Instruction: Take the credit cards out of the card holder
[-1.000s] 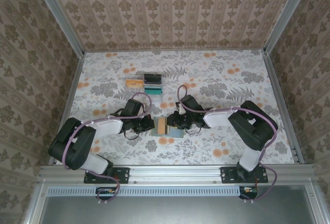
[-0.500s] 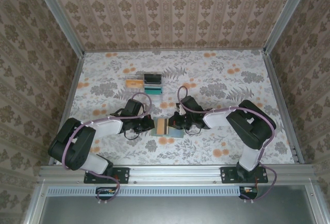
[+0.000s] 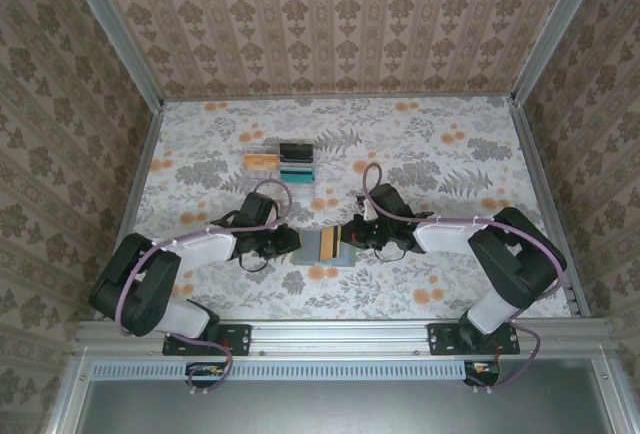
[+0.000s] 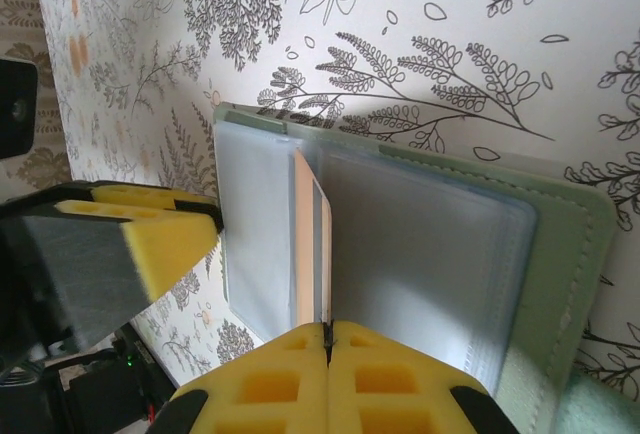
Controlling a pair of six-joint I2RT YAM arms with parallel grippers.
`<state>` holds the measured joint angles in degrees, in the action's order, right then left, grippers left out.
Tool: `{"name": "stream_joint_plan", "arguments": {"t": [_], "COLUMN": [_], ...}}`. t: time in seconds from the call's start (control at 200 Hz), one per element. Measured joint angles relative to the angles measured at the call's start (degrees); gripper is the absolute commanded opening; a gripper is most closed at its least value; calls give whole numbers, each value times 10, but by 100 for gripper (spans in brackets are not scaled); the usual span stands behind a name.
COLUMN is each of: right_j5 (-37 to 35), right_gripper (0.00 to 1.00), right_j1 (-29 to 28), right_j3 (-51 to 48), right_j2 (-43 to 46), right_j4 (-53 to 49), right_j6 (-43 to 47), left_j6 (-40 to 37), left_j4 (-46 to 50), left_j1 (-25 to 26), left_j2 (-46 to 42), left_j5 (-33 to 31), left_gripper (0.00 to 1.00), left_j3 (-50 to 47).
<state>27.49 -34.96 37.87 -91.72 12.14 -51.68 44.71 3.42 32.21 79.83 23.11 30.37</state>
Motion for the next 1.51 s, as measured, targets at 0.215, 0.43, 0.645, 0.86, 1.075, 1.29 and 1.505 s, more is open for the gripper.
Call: {"name": "stream_joint_plan", "arguments": {"t": [0.215,0.43,0.645,0.86,1.075,1.29,1.505], "right_j5": [2,19,58,89,107,111,114], "right_gripper": [0,0,0,0,0,0,0], "right_j1": [8,24,50,56,56,56,58], "right_j3": [-9,-9,-3,22,27,33,35], "right_j2": [47,103,152,153,131,102,86], "right_j4": [-14,-20,-17,14,56,72,80], "right_j6": [10,21,21,15,-7,-13,-13], "left_j6": [22,74,151,197,213,223,231], "left_j4": [7,-52,-181,-266,-292,-307,-313], "left_j1": [-10,-25,-27,-26,-13,-11,-10], "left_j2": [-79,-99,-96,-75,-66,-65,-65], "left_j5": [3,42,92,128,148,160,168], "left_gripper": [68,68,63,55,44,29,11], "left_j3": [2,2,-3,-3,-3,-3,-3]}}
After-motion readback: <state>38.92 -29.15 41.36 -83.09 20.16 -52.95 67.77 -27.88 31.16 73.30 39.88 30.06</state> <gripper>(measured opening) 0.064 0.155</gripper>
